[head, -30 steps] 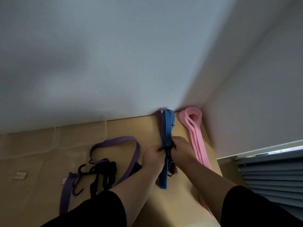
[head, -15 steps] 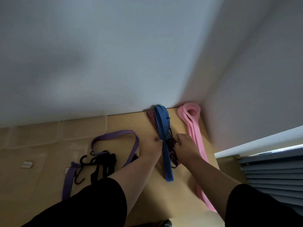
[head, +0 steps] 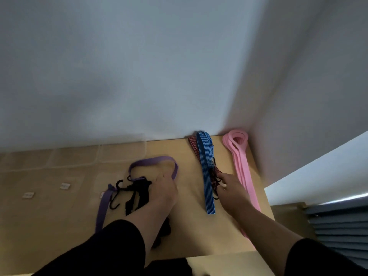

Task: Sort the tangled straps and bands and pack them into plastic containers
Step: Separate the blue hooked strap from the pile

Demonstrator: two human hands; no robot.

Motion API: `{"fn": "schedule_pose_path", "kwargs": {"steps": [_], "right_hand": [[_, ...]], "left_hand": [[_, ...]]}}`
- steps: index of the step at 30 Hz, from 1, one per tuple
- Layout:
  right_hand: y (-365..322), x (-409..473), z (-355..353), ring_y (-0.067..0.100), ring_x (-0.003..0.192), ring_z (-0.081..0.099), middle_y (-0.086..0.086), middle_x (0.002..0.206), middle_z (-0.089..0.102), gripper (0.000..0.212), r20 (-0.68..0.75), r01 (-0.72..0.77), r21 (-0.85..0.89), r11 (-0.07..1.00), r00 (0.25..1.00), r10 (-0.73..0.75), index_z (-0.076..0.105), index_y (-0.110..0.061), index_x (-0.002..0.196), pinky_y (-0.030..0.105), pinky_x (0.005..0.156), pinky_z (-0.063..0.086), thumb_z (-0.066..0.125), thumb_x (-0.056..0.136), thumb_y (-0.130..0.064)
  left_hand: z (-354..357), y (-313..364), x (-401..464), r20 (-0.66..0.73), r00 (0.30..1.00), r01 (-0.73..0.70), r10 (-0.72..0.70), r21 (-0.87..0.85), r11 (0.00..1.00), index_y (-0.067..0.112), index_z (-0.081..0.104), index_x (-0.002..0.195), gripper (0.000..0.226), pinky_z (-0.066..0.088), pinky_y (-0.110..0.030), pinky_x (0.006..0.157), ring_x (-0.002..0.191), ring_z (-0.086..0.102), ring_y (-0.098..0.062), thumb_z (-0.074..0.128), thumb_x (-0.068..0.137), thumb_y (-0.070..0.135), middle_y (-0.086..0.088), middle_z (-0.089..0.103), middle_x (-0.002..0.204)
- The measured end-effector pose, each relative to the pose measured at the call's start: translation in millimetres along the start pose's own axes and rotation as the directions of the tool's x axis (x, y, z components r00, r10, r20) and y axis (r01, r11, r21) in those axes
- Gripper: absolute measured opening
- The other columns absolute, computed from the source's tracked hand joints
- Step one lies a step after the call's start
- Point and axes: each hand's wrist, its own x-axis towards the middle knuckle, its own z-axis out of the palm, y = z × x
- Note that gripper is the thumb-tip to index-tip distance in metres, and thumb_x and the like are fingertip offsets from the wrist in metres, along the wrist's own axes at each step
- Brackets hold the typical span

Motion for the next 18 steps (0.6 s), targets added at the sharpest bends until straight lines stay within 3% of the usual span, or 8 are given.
{"fn": "schedule_pose_path", "kwargs": {"steps": [4,7,9,13,15,18], "right_hand": [[6,-24,2,0.011,0.107,0.054,-0.005,0.126,0.057,0.035,0.028,0.045,-0.017,0.999,0.999,-0.045,0.059,-0.024,0.133,0.03,0.093,0.048,0.054,0.098,-0.021],[18,-35,2,0.01,0.113,0.054,-0.006,0.126,0.058,0.037,0.015,0.023,0.029,0.999,1.0,-0.023,0.059,-0.023,0.133,0.024,0.093,0.043,0.055,0.097,-0.018],[22,-44,0,0.007,0.116,0.052,-0.008,0.13,0.057,0.039,0.022,0.009,0.033,0.999,1.0,-0.01,0.056,-0.025,0.137,0.024,0.096,0.043,0.055,0.098,-0.021],[25,-55,-4,0.008,0.111,0.055,-0.006,0.132,0.059,0.04,0.115,0.031,-0.02,0.999,0.993,-0.029,0.055,-0.025,0.138,0.027,0.097,0.046,0.056,0.098,-0.025],[21,-61,-3,0.008,0.109,0.056,-0.004,0.13,0.061,0.04,0.143,0.056,-0.023,0.998,0.988,-0.052,0.055,-0.024,0.138,0.028,0.096,0.048,0.056,0.098,-0.026],[8,-69,-3,0.009,0.11,0.057,-0.002,0.13,0.061,0.04,0.162,0.068,0.015,0.998,0.984,-0.069,0.053,-0.021,0.14,0.027,0.094,0.046,0.055,0.101,-0.031]], "left_hand": [[-2,-7,0,-0.015,1.0,0.016,-0.016,0.028,0.999,0.017,0.06,0.115,0.023,0.052,-0.038,0.086,0.108,0.061,-0.026,0.046,0.101,0.029,-0.005,0.062,0.118],[-13,-8,2,-0.064,0.996,0.042,-0.055,-0.186,0.982,0.018,0.062,0.117,0.029,0.054,-0.043,0.09,0.104,0.064,-0.031,0.044,0.099,0.034,-0.008,0.067,0.112],[-24,-8,4,-0.125,0.99,0.033,-0.07,-0.278,0.96,0.012,0.058,0.117,0.025,0.054,-0.04,0.084,0.102,0.064,-0.032,0.046,0.098,0.023,-0.011,0.066,0.11],[-52,-11,-5,-0.248,0.968,-0.048,-0.039,-0.336,0.941,0.008,0.047,0.099,0.004,0.036,-0.033,0.069,0.085,0.054,-0.03,0.044,0.097,0.008,-0.009,0.055,0.091],[-65,-16,-12,-0.279,0.959,-0.085,-0.049,-0.448,0.89,0.008,0.048,0.098,0.004,0.036,-0.033,0.069,0.081,0.051,-0.028,0.044,0.097,0.01,-0.006,0.054,0.085],[-88,-26,-18,-0.278,0.957,-0.142,-0.086,-0.703,0.697,0.015,0.062,0.104,0.018,0.047,-0.036,0.079,0.082,0.06,-0.025,0.049,0.092,0.011,0.001,0.066,0.088]]}}
